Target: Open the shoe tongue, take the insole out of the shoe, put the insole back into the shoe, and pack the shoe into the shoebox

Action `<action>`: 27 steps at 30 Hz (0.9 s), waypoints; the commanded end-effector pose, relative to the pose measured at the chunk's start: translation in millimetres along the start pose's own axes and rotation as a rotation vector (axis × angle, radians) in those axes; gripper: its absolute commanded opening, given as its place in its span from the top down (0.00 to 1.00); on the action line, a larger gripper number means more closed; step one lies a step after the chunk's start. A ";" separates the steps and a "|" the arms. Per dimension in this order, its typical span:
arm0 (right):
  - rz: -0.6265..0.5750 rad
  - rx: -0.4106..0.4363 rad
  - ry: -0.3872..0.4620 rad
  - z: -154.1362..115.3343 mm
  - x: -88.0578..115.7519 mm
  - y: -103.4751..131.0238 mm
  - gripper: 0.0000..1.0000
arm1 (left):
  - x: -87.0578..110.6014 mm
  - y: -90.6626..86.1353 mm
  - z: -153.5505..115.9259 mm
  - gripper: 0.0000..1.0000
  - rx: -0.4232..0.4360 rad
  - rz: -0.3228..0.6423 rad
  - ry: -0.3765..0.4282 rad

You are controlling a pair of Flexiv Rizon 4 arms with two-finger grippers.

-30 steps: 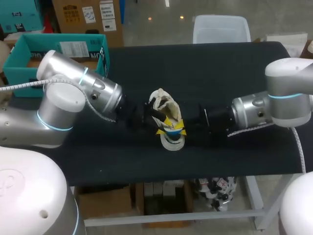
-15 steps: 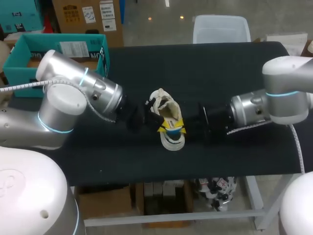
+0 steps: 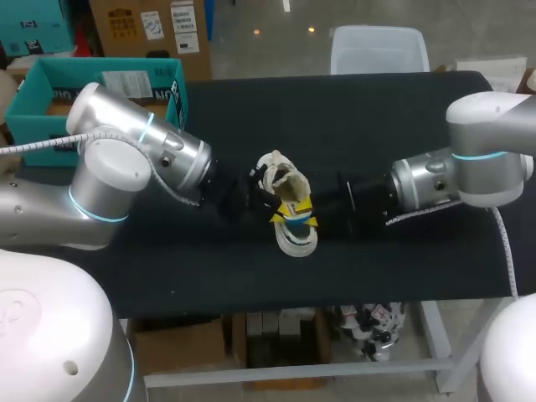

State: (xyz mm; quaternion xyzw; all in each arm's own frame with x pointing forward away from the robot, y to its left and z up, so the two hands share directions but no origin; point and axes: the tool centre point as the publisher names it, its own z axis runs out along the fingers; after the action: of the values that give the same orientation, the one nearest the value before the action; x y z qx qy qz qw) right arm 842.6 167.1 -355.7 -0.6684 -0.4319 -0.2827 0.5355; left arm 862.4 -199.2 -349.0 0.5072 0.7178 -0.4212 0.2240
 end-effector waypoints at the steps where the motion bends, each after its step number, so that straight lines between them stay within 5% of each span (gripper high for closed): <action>1: -0.005 -0.042 -0.010 -6.0 0.9 -21.5 0.36 | 1.8 -2.5 1.7 1.00 -0.005 0.002 -0.008; 4: -0.007 -0.055 -0.013 -8.7 0.0 -30.8 0.51 | 1.8 -4.5 0.3 1.00 -0.007 0.003 -0.011; 8: -0.009 -0.059 -0.015 -9.3 -0.6 -37.2 0.58 | 1.6 -6.1 -1.0 1.00 -0.011 0.004 -0.015; 13: 0.002 -0.051 -0.024 -5.2 -3.5 -33.0 0.82 | 1.5 -6.9 -1.3 1.00 -0.011 0.005 -0.019; 20: 0.020 -0.029 -0.029 -1.1 -4.6 -21.9 0.76 | 2.5 -6.6 -3.5 1.00 -0.010 0.006 -0.024; 22: 0.021 -0.026 -0.030 -0.9 -3.8 -20.9 0.80 | 2.6 -6.4 -3.9 1.00 -0.011 0.005 -0.025; 24: 0.022 -0.023 -0.033 -0.8 -3.3 -20.5 1.00 | 2.8 -6.4 -4.5 1.00 -0.009 0.004 -0.027; 27: 0.022 -0.022 -0.038 -0.8 -1.9 -21.2 1.00 | 2.7 -7.3 -5.6 1.00 -0.011 0.006 -0.028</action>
State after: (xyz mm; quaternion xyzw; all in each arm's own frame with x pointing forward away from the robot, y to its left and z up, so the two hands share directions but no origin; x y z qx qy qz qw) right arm 818.4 166.6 -346.6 -0.6867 -0.4291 -0.2734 0.5192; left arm 857.5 -194.4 -344.7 0.5031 0.7164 -0.4225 0.2350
